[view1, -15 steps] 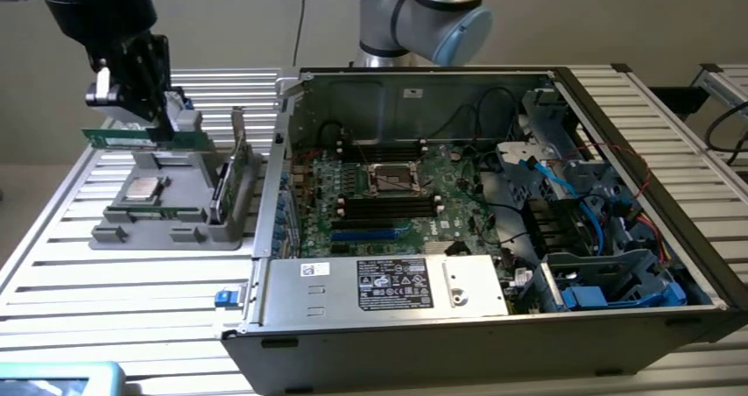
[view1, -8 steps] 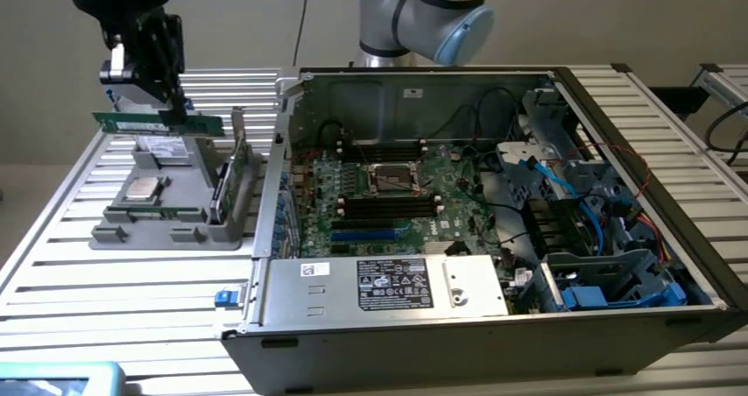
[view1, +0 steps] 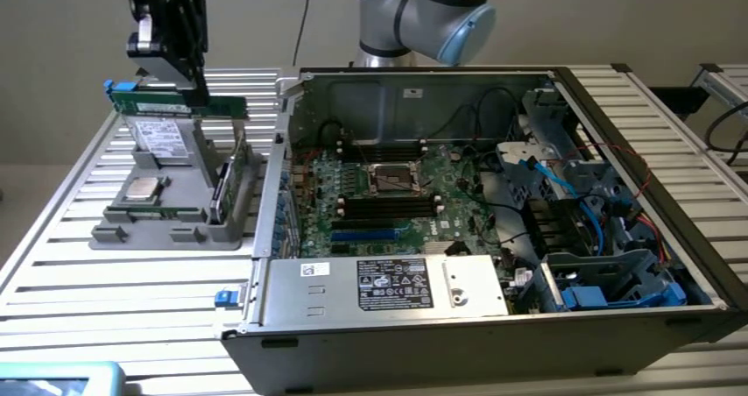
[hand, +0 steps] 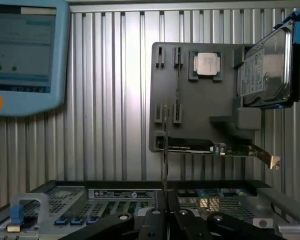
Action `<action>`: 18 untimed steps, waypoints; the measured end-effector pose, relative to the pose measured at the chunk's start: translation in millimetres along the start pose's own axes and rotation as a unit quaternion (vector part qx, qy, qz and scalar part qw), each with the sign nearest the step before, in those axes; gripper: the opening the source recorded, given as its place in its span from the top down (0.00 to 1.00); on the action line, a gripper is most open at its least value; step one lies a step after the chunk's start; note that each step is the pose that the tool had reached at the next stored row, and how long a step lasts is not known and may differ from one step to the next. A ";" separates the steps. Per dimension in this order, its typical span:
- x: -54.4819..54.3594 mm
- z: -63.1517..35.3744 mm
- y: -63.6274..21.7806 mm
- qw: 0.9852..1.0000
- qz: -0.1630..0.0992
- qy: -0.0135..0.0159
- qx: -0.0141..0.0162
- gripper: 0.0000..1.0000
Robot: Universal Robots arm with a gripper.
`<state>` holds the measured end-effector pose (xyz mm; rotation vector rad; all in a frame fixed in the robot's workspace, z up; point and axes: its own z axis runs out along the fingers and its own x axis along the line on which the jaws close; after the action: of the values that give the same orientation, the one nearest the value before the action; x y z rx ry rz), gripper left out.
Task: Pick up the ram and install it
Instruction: 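Pick up the ram and move it above insertion slot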
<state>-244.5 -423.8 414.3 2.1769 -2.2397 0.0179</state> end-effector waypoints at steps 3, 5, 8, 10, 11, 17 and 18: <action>-0.3 -1.7 -13.8 1.000 0.000 0.000 0.000 0.87; -0.5 -2.0 -22.8 1.000 0.000 0.000 0.000 0.87; -0.9 -2.0 -36.5 1.000 0.000 0.000 0.000 0.87; -1.2 -2.0 -45.4 1.000 0.000 0.000 0.000 0.87; -1.3 -2.1 -50.1 1.000 0.000 0.000 0.000 0.87; -2.1 -0.3 -77.5 1.000 0.000 0.000 0.000 0.87; -2.3 0.3 -82.1 1.000 0.000 0.000 0.000 0.87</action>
<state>-162.5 -423.8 413.5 2.1769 -2.2397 0.0178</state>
